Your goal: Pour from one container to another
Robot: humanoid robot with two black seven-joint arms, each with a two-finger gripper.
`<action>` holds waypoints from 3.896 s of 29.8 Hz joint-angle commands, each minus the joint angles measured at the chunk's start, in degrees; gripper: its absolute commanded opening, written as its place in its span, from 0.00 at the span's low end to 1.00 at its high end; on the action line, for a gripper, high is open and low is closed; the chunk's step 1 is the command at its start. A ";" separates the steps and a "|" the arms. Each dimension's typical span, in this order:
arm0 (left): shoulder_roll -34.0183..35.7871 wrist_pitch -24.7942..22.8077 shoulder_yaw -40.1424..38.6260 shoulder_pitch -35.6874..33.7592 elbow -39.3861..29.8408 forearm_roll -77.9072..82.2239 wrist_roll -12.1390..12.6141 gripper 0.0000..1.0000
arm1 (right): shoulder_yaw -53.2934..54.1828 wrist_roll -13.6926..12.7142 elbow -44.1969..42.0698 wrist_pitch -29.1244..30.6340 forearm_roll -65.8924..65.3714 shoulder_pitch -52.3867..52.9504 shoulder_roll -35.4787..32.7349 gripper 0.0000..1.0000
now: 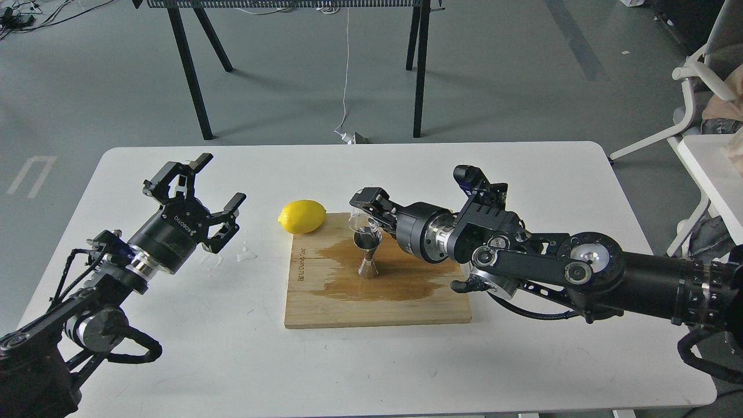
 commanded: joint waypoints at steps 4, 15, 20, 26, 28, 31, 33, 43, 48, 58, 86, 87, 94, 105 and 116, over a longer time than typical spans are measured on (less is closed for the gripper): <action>0.05 0.00 0.00 -0.07 0.37 0.01 0.00 0.92 | -1.57 0.00 -0.33 -0.07 -0.34 1.53 0.13 0.39; 0.05 0.00 0.08 0.02 0.46 -0.07 0.00 0.92 | -5.35 0.08 -0.33 -0.16 -0.69 5.40 0.14 0.39; 0.05 0.00 0.08 0.02 0.46 -0.07 0.00 0.92 | -7.28 0.08 -0.33 -0.16 -0.69 6.89 0.75 0.39; 0.05 0.00 0.08 0.02 0.46 -0.07 0.00 0.93 | -8.43 0.44 -0.33 -0.16 -0.87 7.86 0.92 0.39; 0.05 0.00 0.08 0.02 0.46 -0.07 0.00 0.93 | -8.78 0.44 -0.33 -0.16 -1.39 8.30 0.84 0.39; 0.14 0.00 0.00 0.02 0.46 -0.07 0.00 0.93 | -10.27 0.44 -0.33 -0.25 -2.36 9.00 1.01 0.39; 0.14 0.00 0.00 0.02 0.46 -0.07 0.00 0.93 | -10.45 0.44 -0.33 -0.25 -2.36 9.18 1.01 0.39; 0.14 0.00 0.00 0.02 0.46 -0.07 0.00 0.93 | -9.76 0.35 -0.33 -0.42 -1.49 9.97 1.37 0.39; 0.23 0.00 -0.09 0.02 0.46 -0.07 0.00 0.93 | -5.63 0.44 -0.07 -0.95 2.29 9.01 0.84 0.39; 0.14 0.00 -0.36 -0.16 0.81 -0.16 0.00 0.93 | 22.12 0.43 0.20 -0.86 12.92 -8.63 -3.55 0.39; -0.30 0.00 0.08 -0.16 0.81 -0.16 0.00 0.93 | 85.87 5.18 1.70 -0.34 40.88 -58.40 11.11 0.39; -0.30 0.00 0.00 -0.16 0.81 -0.16 0.00 0.93 | 86.66 5.18 0.91 -0.33 41.40 -58.84 11.73 0.39; -0.30 0.00 0.17 -0.07 0.81 -0.16 0.00 0.93 | 87.28 5.27 -1.73 -0.51 42.81 -59.02 12.70 0.39; -0.30 0.00 0.17 0.02 0.81 -0.16 0.00 0.93 | 86.49 5.27 -9.99 -0.25 43.43 -58.32 13.14 0.48; -0.30 0.00 0.26 0.02 0.81 -0.16 0.00 0.93 | 86.14 5.27 -10.00 -0.07 43.43 -58.23 13.14 0.48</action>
